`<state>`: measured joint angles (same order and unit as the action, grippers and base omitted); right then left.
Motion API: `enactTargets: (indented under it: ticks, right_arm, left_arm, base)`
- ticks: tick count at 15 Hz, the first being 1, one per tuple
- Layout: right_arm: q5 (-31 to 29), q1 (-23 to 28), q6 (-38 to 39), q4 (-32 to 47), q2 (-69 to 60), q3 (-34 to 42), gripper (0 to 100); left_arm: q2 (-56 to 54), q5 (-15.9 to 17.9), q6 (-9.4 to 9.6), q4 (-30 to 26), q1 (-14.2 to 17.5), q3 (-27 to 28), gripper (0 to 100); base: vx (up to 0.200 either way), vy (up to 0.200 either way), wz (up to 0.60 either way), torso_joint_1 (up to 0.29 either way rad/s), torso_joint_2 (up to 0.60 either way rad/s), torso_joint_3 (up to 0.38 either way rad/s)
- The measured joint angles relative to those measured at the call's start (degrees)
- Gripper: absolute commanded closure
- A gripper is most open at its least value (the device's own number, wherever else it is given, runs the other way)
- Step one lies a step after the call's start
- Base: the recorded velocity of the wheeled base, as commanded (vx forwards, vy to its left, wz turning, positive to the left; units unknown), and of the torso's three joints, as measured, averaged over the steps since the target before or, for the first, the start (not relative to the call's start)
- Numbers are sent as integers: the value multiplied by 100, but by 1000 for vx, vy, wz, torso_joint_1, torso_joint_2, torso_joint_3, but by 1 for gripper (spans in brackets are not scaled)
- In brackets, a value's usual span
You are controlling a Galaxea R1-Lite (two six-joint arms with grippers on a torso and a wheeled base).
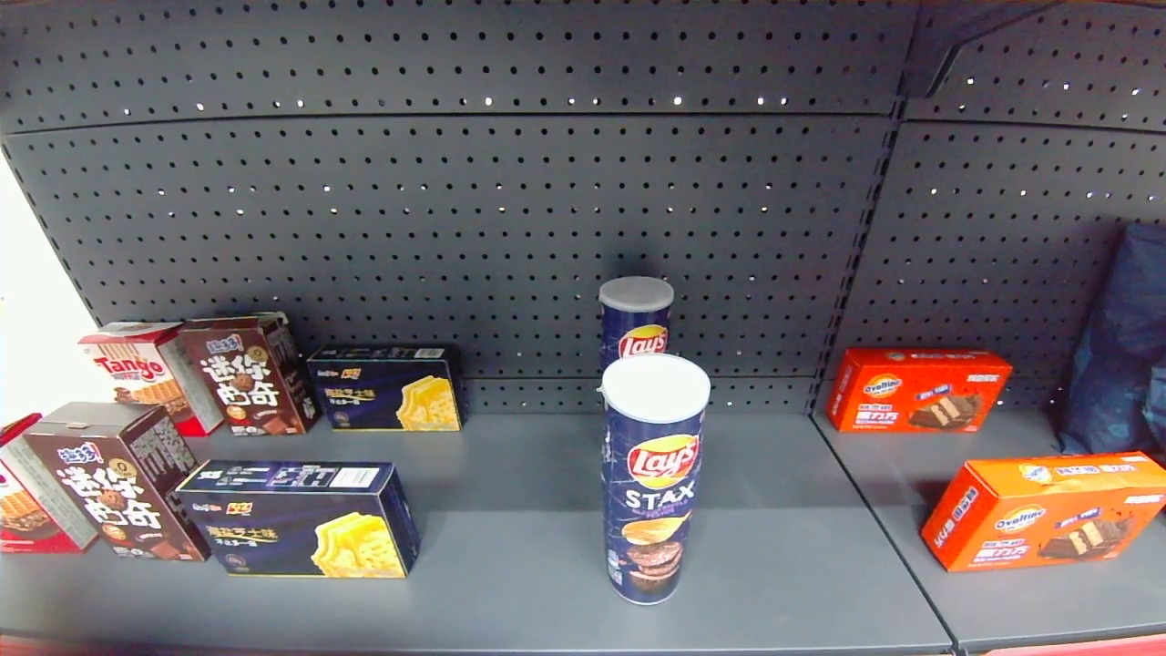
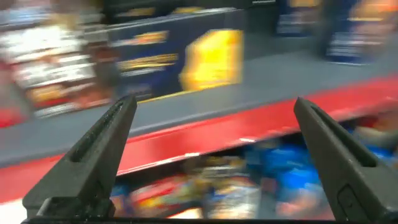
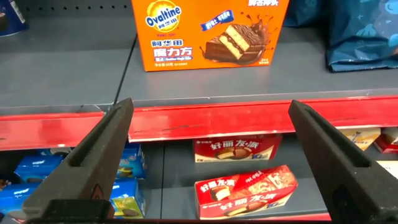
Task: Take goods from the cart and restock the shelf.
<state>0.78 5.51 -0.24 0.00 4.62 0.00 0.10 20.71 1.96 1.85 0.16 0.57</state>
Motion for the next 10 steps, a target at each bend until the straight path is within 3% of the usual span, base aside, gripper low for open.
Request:
enactTargets:
  ticks: [1, 4, 5, 7, 8, 9, 10]
  right_arm:
    - [0, 0, 0, 0, 0, 0, 0]
    - [-2, 2, 0, 0, 1, 0, 0]
    - [0, 2, 0, 0, 1, 0, 0]
    - [-2, 7, 0, 0, 1, 0, 0]
    - [-2, 7, 2, 0, 1, 0, 0]
    - [-2, 5, 0, 0, 4, 0, 0]
    - [-2, 0, 0, 0, 4, 0, 0]
  left_arm:
    - [0, 2, 2, -7, 5, 6, 0]
    - [-2, -1554, 446, -57, 9, -22, 0]
    - [-2, -1833, 501, -95, 9, -37, 0]
    - [-5, -1565, 551, -161, 6, -48, 0]
    - [-5, -1136, 545, -169, -2, -48, 0]
    - [-2, -944, 540, -174, -16, -50, 0]
    - [-2, -963, 536, -176, -16, -50, 0]
  base:
    - [0, 0, 0, 0, 0, 0]
    - [0, 0, 0, 0, 0, 0]
    - [0, 0, 0, 0, 0, 0]
    - [0, 0, 0, 0, 0, 0]
    - [0, 0, 0, 0, 0, 0]
    - [0, 0, 0, 0, 0, 0]
    - [0, 0, 0, 0, 0, 0]
